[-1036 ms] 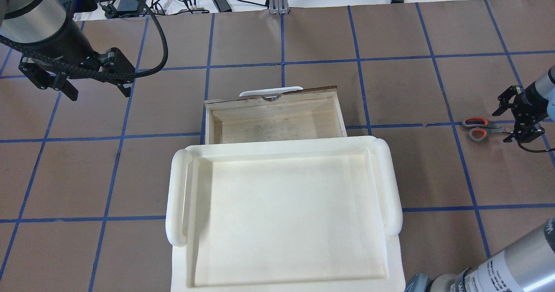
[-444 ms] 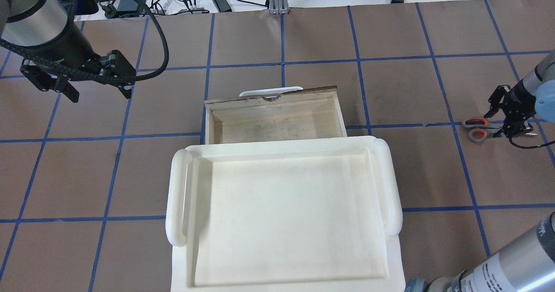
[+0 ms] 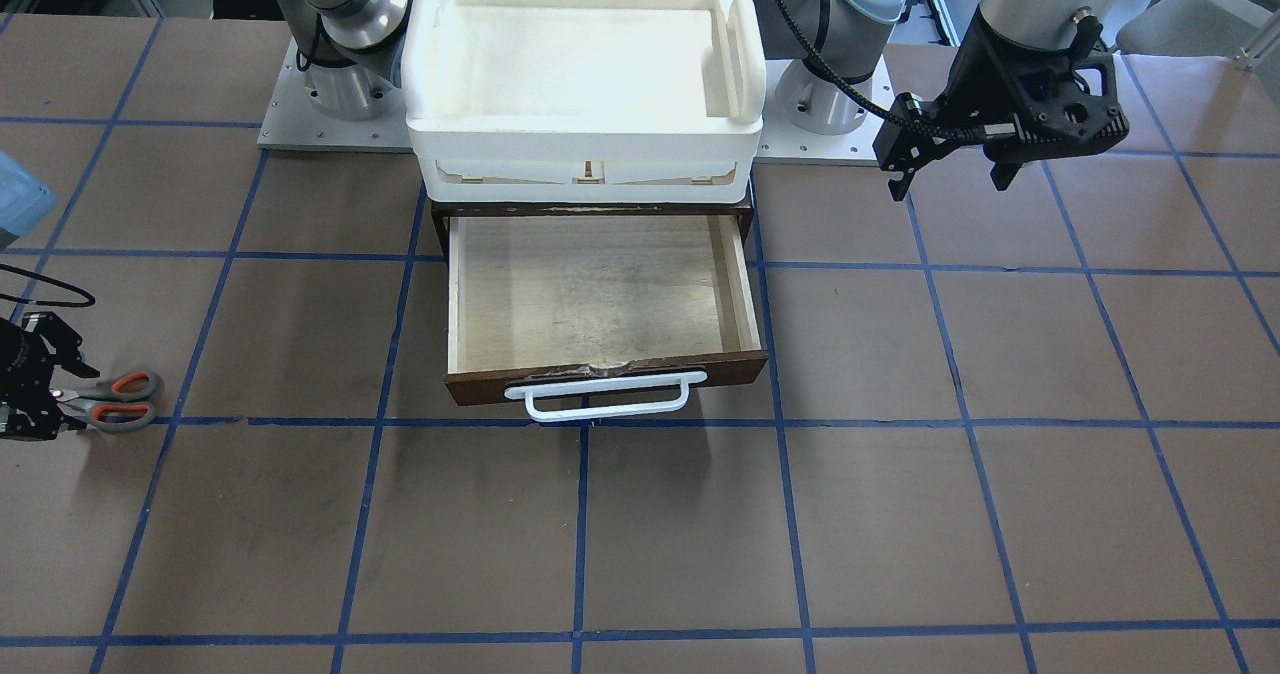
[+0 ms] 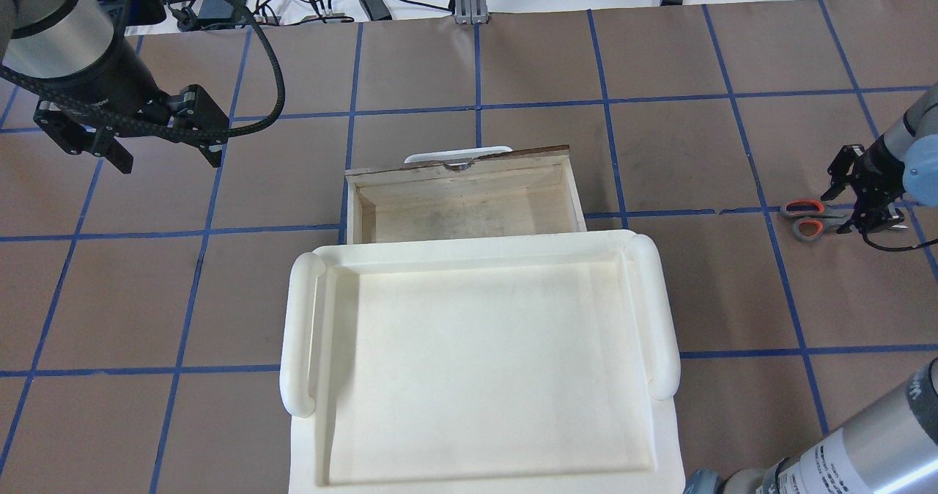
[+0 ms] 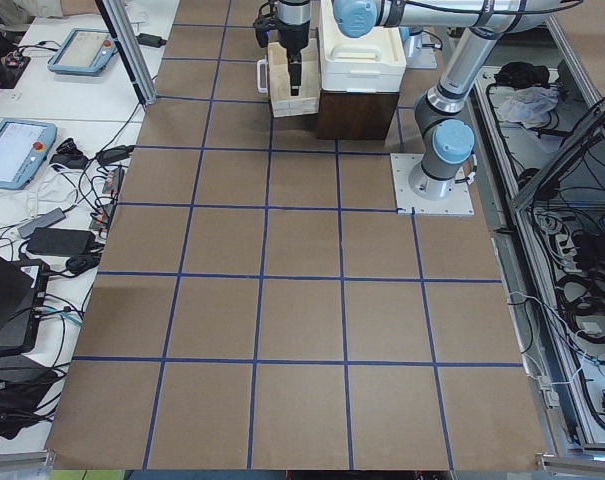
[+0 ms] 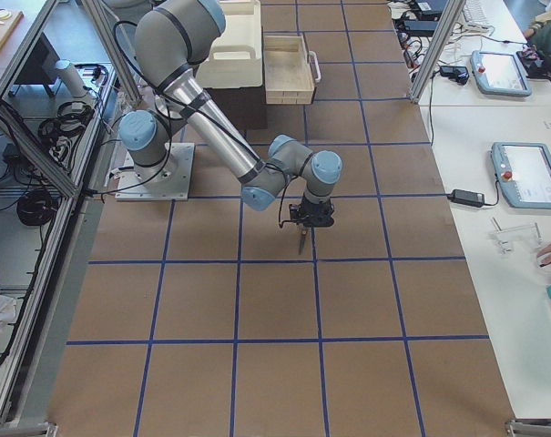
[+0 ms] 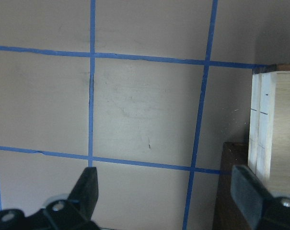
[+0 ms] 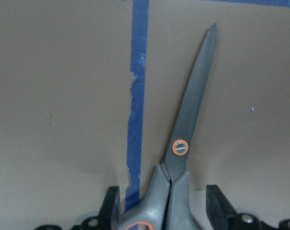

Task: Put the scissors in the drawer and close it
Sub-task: 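Close the right gripper on the scissors handles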

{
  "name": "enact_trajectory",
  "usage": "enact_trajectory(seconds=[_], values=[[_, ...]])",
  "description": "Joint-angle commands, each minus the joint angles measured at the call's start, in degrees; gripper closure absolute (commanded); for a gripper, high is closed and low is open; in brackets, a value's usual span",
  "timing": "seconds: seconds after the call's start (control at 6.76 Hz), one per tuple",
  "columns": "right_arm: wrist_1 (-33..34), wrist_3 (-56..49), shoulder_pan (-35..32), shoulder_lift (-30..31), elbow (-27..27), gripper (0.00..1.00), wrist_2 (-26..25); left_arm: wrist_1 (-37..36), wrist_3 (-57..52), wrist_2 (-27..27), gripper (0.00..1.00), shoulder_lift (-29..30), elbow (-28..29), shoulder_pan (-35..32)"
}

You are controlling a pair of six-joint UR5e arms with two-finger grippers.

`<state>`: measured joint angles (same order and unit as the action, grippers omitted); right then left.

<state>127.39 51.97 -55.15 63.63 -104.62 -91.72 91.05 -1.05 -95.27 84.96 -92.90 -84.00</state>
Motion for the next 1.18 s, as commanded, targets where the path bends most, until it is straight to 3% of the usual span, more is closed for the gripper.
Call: enact_trajectory(seconds=[0.0,0.44,0.74,1.04], values=[[-0.04,0.15,0.04,-0.09,-0.06,0.33,-0.73,0.00,0.00,-0.01,0.00,-0.06,0.00,-0.03],[-0.13,0.15,0.21,-0.09,-0.15,0.33,-1.88,0.00,0.00,-0.10,0.00,-0.06,0.00,-0.03],[-0.21,0.59,0.30,-0.09,-0.15,0.44,-1.97,0.00,0.00,-0.18,0.00,-0.06,0.00,-0.03],[-0.13,0.42,0.30,-0.26,-0.15,0.45,-2.05,0.00,0.00,-0.10,0.00,-0.06,0.00,-0.11]])
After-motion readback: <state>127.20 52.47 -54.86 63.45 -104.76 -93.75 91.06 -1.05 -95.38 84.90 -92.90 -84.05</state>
